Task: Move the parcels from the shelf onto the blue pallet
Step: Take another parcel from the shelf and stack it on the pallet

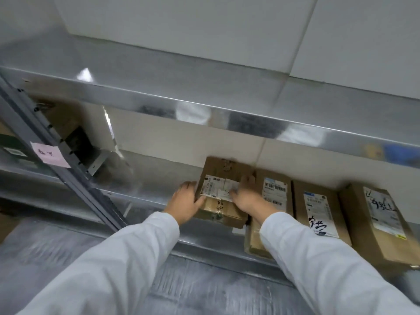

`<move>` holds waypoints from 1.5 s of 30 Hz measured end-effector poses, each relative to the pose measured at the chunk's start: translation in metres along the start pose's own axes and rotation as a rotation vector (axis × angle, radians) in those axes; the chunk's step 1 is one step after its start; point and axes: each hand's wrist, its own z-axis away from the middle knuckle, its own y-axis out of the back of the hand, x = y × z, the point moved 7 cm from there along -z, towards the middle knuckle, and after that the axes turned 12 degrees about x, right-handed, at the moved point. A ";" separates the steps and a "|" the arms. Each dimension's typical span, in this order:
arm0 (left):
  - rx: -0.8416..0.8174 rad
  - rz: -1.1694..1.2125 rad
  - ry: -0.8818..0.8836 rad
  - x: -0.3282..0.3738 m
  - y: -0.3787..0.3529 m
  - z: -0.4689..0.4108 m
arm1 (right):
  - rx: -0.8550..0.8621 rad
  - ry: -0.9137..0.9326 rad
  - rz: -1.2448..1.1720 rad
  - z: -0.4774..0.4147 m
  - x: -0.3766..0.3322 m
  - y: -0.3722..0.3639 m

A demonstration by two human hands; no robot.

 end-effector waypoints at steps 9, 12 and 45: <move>-0.080 0.497 0.170 -0.015 -0.021 -0.008 | 0.011 -0.361 -0.154 -0.016 0.012 -0.017; -0.021 0.555 0.247 -0.021 -0.027 -0.002 | -0.002 -0.399 -0.210 -0.014 0.016 -0.021; 0.464 0.632 0.330 0.071 0.097 0.248 | 0.192 0.196 -0.599 0.214 0.004 0.084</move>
